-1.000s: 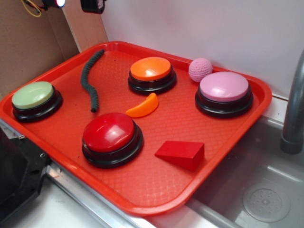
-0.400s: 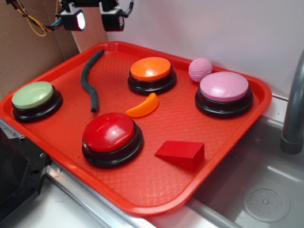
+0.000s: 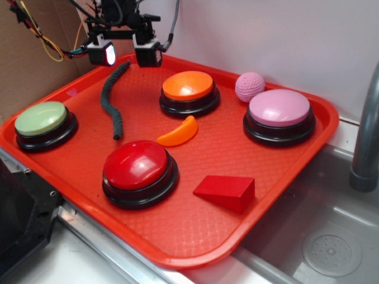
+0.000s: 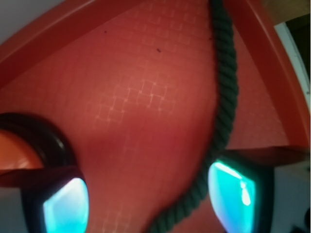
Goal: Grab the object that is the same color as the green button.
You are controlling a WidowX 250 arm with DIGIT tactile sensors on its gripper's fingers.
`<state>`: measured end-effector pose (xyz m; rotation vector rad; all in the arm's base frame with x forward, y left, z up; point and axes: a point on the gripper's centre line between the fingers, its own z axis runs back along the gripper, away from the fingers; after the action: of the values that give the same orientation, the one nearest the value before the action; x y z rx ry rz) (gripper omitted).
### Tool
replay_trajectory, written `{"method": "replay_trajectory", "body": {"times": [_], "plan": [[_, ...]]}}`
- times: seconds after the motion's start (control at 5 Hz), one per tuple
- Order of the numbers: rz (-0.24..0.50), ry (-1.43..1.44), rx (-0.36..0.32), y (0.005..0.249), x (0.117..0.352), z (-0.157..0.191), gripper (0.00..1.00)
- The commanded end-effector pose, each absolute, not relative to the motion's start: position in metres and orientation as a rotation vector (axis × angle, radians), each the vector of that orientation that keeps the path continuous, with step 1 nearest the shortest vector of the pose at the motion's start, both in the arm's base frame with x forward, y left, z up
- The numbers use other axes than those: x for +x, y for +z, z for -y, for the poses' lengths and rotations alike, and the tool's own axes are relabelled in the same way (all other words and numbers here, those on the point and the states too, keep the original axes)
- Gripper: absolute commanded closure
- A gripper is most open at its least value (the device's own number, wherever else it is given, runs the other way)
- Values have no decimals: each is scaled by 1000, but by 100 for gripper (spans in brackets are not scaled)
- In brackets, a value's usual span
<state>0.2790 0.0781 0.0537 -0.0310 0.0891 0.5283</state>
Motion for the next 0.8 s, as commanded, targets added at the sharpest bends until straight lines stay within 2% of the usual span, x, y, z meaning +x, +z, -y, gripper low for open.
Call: {"method": "replay_trajectory", "body": {"times": [0.0,0.2,0.6], "plan": [[-79,503,-69,34,274,-122,0],[-64,497,-34,30,272,-140,0],[-96,493,-22,16,269,-163,0]]}}
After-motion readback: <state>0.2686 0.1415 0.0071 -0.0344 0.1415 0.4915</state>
